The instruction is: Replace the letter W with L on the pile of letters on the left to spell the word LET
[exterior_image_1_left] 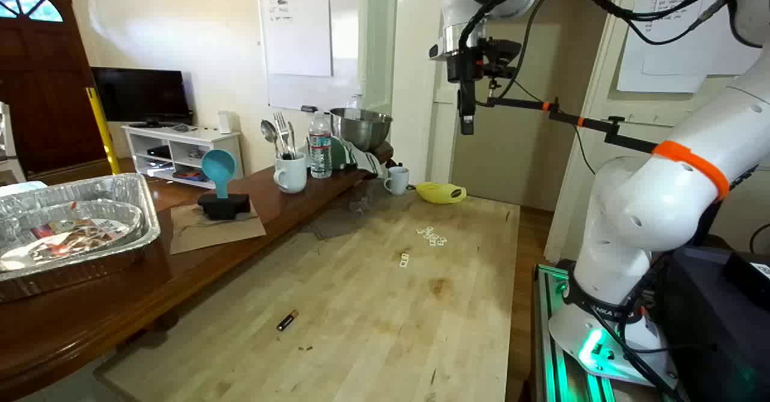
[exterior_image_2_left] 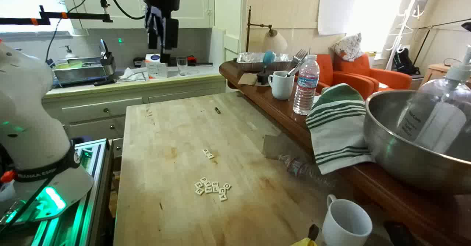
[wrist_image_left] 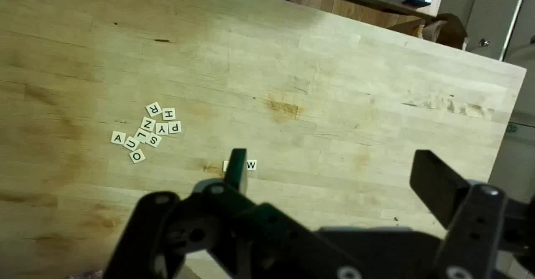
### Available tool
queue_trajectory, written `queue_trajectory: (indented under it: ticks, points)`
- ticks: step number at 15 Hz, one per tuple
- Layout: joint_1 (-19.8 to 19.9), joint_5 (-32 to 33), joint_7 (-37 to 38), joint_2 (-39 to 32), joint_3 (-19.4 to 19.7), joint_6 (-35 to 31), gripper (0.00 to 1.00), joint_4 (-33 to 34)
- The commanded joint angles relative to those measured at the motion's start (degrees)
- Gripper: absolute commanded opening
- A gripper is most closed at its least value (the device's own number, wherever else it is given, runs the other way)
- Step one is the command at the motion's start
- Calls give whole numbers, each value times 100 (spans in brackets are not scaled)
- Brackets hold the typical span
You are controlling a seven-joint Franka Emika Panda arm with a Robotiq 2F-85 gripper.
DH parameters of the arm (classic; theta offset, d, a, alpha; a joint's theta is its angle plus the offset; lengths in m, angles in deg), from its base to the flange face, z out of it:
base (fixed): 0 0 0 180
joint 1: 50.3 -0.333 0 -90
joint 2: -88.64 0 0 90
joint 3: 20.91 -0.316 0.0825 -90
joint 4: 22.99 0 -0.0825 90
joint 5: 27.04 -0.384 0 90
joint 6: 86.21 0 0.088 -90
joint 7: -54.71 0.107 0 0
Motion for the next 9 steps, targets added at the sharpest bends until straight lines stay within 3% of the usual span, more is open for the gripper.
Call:
queue_trajectory:
  ticks: [1,9]
  points:
    - [32,-13,-14,-9,-25,13,100,14]
    - [56,60,5,3,-41,4,100,-35]
